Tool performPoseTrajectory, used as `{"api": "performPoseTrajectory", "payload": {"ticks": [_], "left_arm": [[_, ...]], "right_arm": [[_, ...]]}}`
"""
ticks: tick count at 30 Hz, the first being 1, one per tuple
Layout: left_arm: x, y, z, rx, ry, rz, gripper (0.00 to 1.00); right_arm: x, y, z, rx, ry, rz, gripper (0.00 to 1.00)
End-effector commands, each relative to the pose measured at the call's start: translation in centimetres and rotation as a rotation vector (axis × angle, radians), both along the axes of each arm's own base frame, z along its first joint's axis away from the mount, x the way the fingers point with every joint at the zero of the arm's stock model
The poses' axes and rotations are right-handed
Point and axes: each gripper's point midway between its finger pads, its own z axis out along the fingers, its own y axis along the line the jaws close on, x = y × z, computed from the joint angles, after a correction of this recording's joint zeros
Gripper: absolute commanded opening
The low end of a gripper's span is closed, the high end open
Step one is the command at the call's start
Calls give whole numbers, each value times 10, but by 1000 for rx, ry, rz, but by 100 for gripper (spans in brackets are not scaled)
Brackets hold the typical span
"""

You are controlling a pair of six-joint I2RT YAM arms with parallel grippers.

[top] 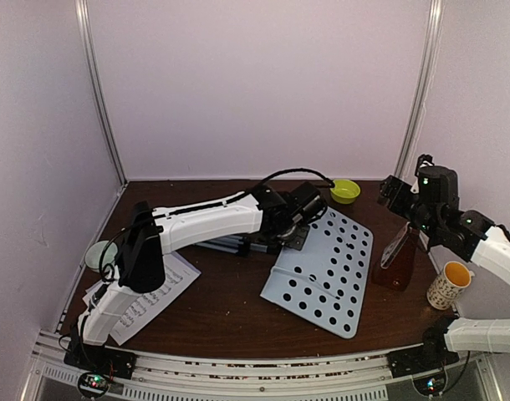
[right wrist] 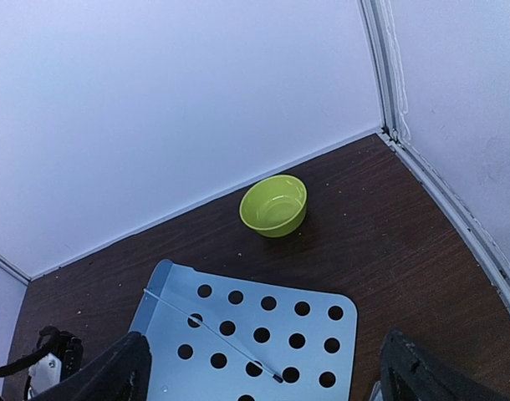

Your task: Set up the instrument practice props

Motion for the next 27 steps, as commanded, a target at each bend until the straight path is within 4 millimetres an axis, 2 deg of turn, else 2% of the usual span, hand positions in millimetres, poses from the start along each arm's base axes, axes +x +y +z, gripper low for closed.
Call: {"api": "performPoseTrajectory", "payload": {"ticks": [1,9,13,17,22,27], "left_arm": [[14,2,62,-134,-59,33,0],[13,0,143,-349,-119,0,0],[12,12,187,-451,-141,-22,0],[11,30,229,-549,-182,-49,0],[11,52,284,-694,-230,-98,0],[0,70,340,-835,-286,-186,0]], "right_arm": [[-8,-11,17,0,-64,-26,96],[-36,-26,61,-12,-272,-11,100],[-51,-30,87,-103,-320,24,100],[-60,-38,104,-158,-323,12,100],[-66,-41,112,-182,-337,13,100],[-66,-41,112,-172,-343,17,100]]}}
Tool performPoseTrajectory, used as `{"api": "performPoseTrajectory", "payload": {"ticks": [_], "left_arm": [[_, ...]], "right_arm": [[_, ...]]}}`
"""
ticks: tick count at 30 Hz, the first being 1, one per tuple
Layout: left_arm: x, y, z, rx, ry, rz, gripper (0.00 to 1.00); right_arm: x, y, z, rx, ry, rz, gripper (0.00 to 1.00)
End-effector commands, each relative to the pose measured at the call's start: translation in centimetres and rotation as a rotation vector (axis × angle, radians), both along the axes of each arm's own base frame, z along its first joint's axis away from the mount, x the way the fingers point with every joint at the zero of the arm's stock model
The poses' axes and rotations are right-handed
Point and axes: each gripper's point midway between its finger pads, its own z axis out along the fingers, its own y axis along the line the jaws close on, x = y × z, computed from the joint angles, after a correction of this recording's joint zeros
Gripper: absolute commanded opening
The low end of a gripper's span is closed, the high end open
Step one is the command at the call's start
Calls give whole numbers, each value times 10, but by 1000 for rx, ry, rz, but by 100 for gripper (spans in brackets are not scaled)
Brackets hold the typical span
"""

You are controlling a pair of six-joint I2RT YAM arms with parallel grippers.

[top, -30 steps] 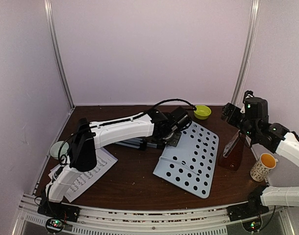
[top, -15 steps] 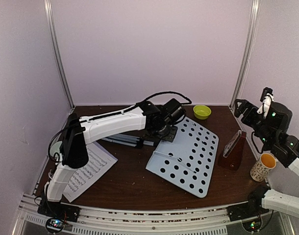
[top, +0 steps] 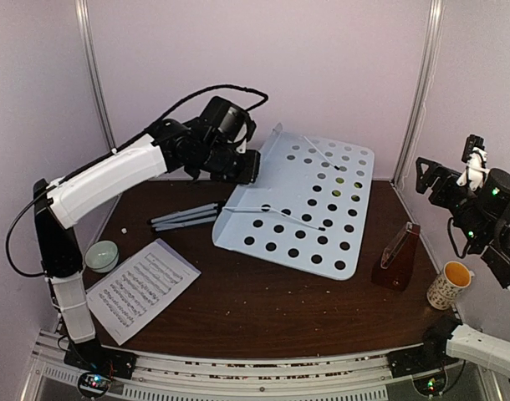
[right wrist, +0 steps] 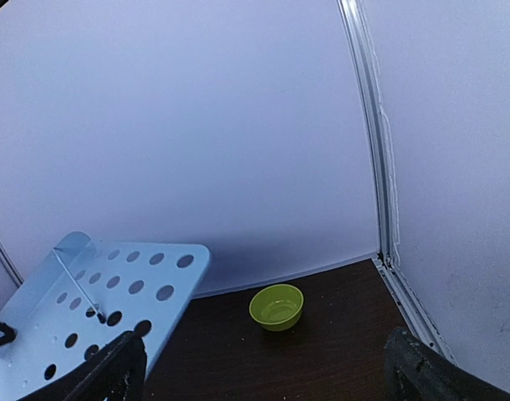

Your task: Set up the instrument practice props

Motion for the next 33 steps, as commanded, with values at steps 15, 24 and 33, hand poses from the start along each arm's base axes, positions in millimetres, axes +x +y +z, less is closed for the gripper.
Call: {"api": "performPoseTrajectory", "payload": {"ticks": [15,24,33], "left_arm": [[-61,28,268,-855,-320,-343,0],[-91,40,305,-1030,-289,-432,0],[-96,44,314,-1181,-174,-428,0]], "right_arm": [[9,36,-13,-61,26,182,100],[21,87,-6,28,-31,401,100],[32,171,20,-50,-76,595,100]]}}
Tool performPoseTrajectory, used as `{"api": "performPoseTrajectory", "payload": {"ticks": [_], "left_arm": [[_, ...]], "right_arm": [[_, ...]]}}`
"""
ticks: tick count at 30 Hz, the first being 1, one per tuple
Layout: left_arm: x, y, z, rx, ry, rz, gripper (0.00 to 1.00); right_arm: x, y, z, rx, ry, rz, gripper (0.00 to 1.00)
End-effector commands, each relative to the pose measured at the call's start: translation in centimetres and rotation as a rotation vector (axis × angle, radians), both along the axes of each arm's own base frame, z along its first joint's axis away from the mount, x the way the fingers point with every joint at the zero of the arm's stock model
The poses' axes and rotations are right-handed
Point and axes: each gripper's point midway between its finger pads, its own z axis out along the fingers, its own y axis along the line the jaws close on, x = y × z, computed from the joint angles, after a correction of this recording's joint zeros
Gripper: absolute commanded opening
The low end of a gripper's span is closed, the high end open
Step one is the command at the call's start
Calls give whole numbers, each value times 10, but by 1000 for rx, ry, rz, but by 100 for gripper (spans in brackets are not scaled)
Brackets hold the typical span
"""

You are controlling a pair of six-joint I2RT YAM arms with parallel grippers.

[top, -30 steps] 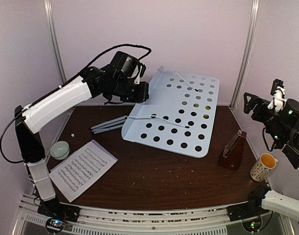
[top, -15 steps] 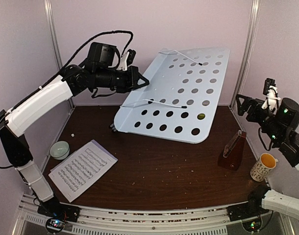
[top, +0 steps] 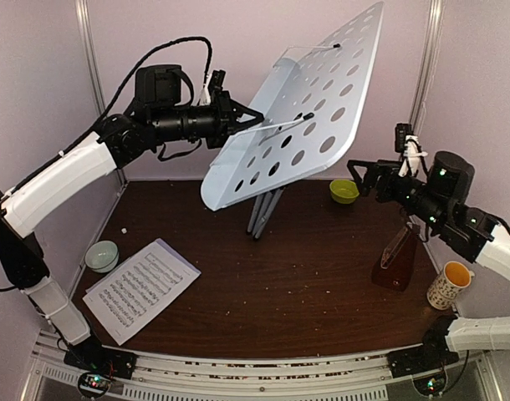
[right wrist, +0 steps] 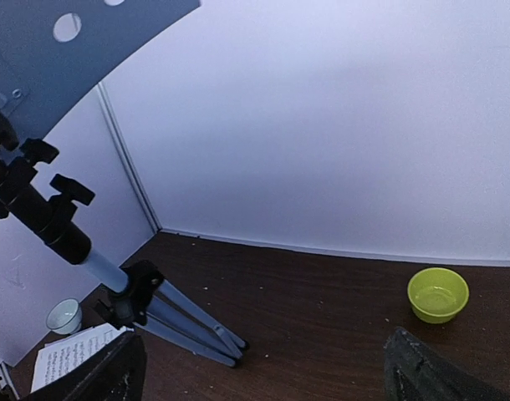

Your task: Set up the instrument practice props

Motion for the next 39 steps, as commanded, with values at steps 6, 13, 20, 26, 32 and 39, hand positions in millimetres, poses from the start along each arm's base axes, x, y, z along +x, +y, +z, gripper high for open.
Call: {"api": "performPoseTrajectory", "payload": {"ticks": [6,13,20,26,32,39], "left_arm": [[-47,48,146,-458,-184,-25,0],[-42,51,134,-479,-145,2,0],[-42,48,129,-501,-102,-19,0],[-40,50,125,-488,-95,0,0],[-40,49,125,-492,-90,-5,0],[-39,45,123,-510,-75,-22,0]], "right_arm": [[-5,84,56,-61,-165,132,100],[10,112,56,-8,-153,31,100],[13,145,51,27,-215,78,99],[20,164,55,-17,-261,51,86],[29,168,52,-38,-281,-7,68],[34,162,56,-28,-331,-68,56]]}}
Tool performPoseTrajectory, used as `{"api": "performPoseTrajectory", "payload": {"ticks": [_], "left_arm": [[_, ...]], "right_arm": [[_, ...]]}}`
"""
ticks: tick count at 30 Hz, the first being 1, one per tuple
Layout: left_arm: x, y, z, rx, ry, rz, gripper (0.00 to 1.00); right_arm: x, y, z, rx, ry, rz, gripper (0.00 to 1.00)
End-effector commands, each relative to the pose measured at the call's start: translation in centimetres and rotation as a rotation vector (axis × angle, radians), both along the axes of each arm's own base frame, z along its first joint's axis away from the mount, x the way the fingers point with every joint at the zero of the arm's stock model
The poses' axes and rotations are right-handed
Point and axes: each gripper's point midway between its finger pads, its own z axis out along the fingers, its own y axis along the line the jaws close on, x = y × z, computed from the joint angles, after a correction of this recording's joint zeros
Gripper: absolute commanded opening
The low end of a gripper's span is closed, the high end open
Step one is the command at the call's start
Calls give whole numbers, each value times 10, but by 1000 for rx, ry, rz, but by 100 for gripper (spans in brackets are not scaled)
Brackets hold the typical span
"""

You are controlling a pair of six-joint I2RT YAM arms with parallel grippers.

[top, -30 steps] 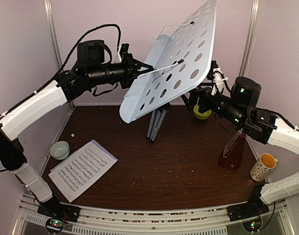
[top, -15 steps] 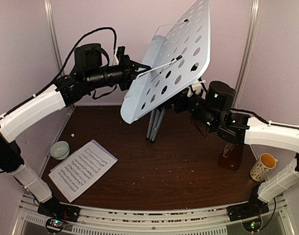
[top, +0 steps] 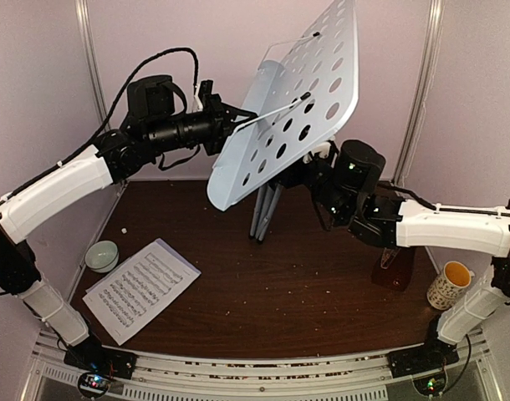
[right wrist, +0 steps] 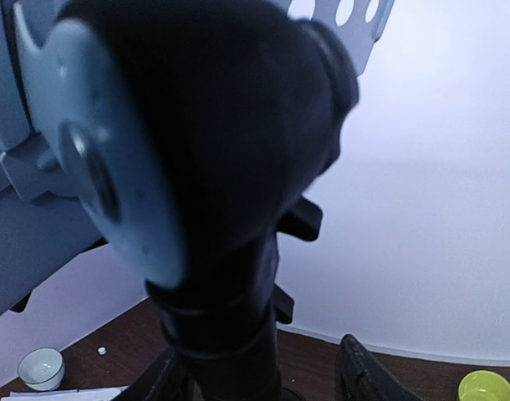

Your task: Set up the instrument practice props

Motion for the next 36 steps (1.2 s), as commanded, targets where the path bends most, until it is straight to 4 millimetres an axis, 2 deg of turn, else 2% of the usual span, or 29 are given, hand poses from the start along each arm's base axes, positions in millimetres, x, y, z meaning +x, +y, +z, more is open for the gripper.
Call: {"api": "performPoseTrajectory", "payload": {"ticks": [1,8,11,16,17,19,22,24,27,28,33,36], "left_arm": [[-43,34,125,-344,-222,-51,0],[-43,33,125,-354,-216,-63,0],[-42,33,124,-351,-213,-59,0],[-37,36,118,-341,-199,-38,1],[-36,37,117,-343,-198,-32,9],[-32,42,114,-341,-193,-15,31],[-28,51,111,-340,-193,9,62],[-23,58,107,-329,-194,31,77],[-15,76,100,-302,-208,93,95],[-6,99,90,-253,-218,177,98],[14,168,53,-41,-240,470,98],[26,197,21,120,-237,596,98]], "right_arm": [[3,-7,20,47,-72,-58,54],[8,4,19,42,-104,-55,50],[9,5,22,45,-115,-62,39],[7,1,29,55,-125,-69,13],[7,0,30,54,-125,-72,9],[6,-2,32,49,-127,-75,0],[3,-6,39,58,-135,-74,0],[1,-10,47,73,-142,-71,0],[-3,-15,60,93,-147,-61,0],[-7,-20,71,106,-152,-54,0],[-10,-36,94,157,-137,-52,0],[-12,-48,108,197,-124,-51,0]]}}
